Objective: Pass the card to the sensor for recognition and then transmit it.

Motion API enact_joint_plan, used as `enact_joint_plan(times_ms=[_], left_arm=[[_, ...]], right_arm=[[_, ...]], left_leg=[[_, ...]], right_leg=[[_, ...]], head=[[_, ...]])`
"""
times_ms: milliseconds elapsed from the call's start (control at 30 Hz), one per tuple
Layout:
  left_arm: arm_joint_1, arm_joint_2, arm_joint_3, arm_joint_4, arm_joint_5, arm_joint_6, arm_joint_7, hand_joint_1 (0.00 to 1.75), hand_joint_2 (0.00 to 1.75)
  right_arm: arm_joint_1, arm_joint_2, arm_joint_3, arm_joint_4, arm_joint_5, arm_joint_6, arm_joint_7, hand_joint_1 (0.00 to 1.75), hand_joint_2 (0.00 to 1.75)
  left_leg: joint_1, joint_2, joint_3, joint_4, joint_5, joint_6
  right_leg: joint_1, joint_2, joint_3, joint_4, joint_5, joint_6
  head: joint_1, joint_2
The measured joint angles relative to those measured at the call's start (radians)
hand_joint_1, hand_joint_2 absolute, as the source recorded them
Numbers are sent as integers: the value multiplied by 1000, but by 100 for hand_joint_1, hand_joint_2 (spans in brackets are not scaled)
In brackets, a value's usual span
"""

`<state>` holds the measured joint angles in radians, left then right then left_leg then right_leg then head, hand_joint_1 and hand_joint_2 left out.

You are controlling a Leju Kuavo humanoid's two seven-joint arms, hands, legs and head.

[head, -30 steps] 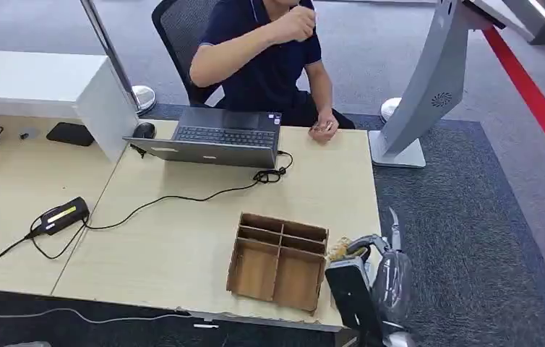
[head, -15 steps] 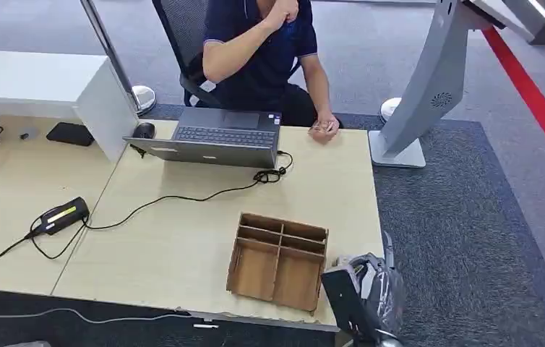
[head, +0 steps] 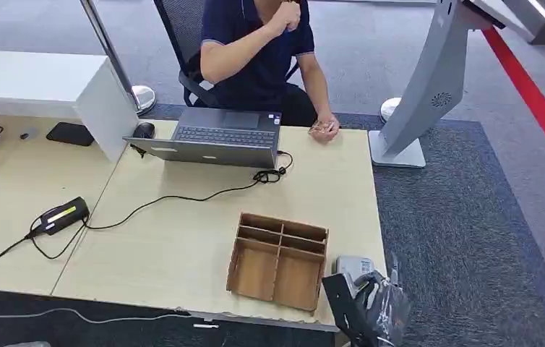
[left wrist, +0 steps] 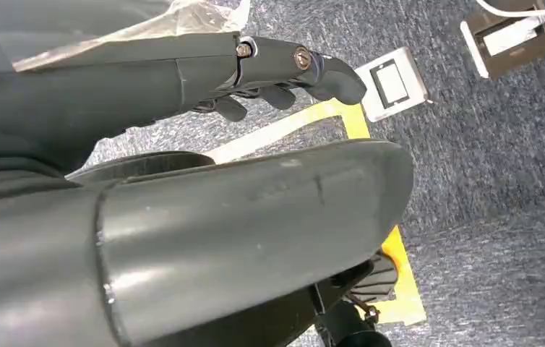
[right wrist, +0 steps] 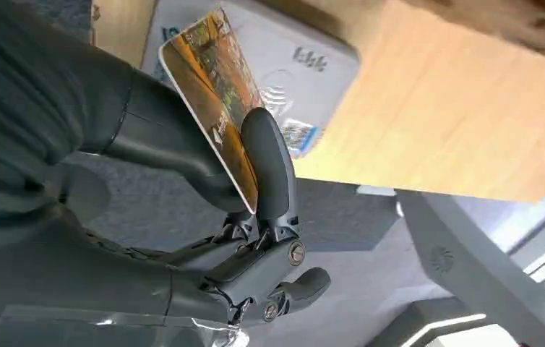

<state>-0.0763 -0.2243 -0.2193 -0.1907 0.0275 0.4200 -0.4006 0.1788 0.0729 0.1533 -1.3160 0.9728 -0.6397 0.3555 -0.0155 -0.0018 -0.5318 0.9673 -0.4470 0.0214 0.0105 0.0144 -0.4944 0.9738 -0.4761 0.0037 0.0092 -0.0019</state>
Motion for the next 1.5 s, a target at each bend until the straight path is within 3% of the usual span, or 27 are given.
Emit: enact_joint_plan(times_ms=[300, 500, 833, 1033, 1233, 1500], left_arm=[[0, 0, 2, 0, 0, 0, 0, 0, 0], [1, 0, 5, 0, 0, 1, 0, 0, 0], [2, -1, 13, 0, 0, 1, 0, 0, 0], [3, -3, 19, 0, 0, 1, 0, 0, 0], [3, -4, 24, 0, 0, 0, 0, 0, 0], [3, -4, 24, 0, 0, 0, 0, 0, 0]], right_arm=[[-9, 40, -59, 110, 62, 15, -2, 175, 175], [-15, 52, -67, 135, 130, 22, 24, 175, 175], [-16, 65, -77, 138, 123, 21, 6, 175, 175], [4, 67, -73, 18, 55, 15, -86, 175, 175], [16, 66, -56, -120, 56, 29, -90, 175, 175], [22, 66, -51, -184, 55, 29, -94, 175, 175]], left_leg=[[0, 0, 0, 0, 0, 0], [0, 0, 0, 0, 0, 0], [0, 0, 0, 0, 0, 0], [0, -1, 0, 0, 0, 0], [0, 1, 0, 0, 0, 0], [0, 1, 1, 0, 0, 0]], right_leg=[[0, 0, 0, 0, 0, 0], [0, 0, 0, 0, 0, 0], [0, 0, 0, 0, 0, 0], [0, 0, 1, 0, 0, 0], [0, 1, 0, 0, 0, 0], [0, 1, 0, 0, 1, 0]], head=[[0, 0], [0, 0], [0, 0], [0, 0], [0, 0], [0, 0]])
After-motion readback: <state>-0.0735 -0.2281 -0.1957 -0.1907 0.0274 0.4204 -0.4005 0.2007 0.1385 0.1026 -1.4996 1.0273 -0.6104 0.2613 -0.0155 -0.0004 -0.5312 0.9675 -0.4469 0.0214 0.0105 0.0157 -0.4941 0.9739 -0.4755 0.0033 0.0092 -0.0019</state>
